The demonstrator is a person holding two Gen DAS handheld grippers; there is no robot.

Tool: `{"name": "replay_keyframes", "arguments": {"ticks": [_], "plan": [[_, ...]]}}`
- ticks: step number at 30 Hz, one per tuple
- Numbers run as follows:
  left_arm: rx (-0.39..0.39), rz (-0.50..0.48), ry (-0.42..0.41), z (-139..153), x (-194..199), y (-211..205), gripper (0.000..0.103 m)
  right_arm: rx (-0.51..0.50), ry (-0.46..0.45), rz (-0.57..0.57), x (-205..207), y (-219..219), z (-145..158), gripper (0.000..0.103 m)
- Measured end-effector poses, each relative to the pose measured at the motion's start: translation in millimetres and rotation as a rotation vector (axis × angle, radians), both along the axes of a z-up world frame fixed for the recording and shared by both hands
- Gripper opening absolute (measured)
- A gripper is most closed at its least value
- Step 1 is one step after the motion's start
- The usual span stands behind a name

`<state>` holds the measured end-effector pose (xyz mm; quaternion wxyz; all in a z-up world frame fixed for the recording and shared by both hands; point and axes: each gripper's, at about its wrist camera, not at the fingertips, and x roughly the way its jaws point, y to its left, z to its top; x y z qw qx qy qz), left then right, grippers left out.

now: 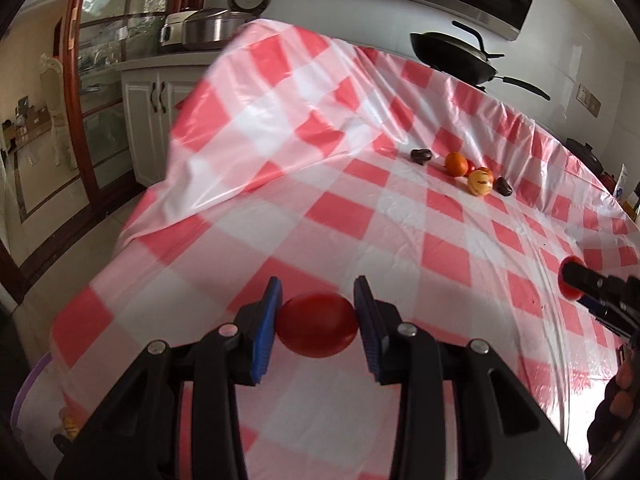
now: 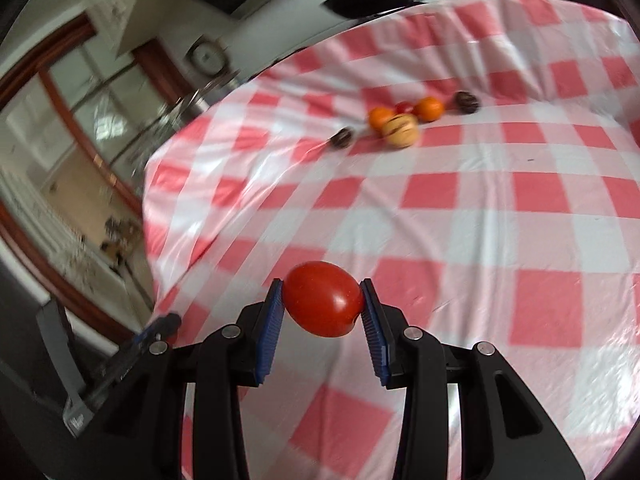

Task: Organize fruits
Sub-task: 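Carry both red tomatoes with both tools to the white box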

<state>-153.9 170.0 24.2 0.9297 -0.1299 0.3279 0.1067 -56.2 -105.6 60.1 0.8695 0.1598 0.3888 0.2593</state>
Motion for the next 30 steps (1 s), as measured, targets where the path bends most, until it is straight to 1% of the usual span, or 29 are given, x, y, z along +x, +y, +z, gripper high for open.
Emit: {"name": "replay_keyframes", "arguments": {"ticks": [4, 7, 11, 16, 20, 27, 30], "plan": [[-0.004, 0.015, -0.001, -2.3, -14.9, 7.9, 0.038, -0.029, 0.004, 0.062, -15.8, 23.2, -3.7, 0.039], [-0.004, 0.020, -0.006, -2.6, -24.7, 13.9, 0.038, -0.063, -0.010, 0.114, -30.3, 43.0, -4.2, 0.039], [-0.015, 0.038, -0.013, -2.7, -37.9, 25.8, 0.038, -0.106, -0.048, 0.191, -49.6, 71.0, -0.3, 0.039], [-0.029, 0.072, -0.026, -2.2, -62.6, 46.0, 0.038, -0.136, -0.097, 0.306, -74.6, 104.8, 5.7, 0.039], [-0.052, 0.109, -0.028, -5.5, -85.8, 64.6, 0.038, -0.165, -0.114, 0.385, -91.5, 131.9, 3.9, 0.039], [-0.098, 0.149, -0.052, -8.9, -117.1, 89.0, 0.038, -0.212, -0.113, 0.472, -110.6, 160.6, -5.6, 0.039], [-0.119, 0.164, -0.055, -9.2, -127.7, 100.7, 0.038, -0.235, -0.140, 0.530, -126.2, 175.9, -7.1, 0.039]]}}
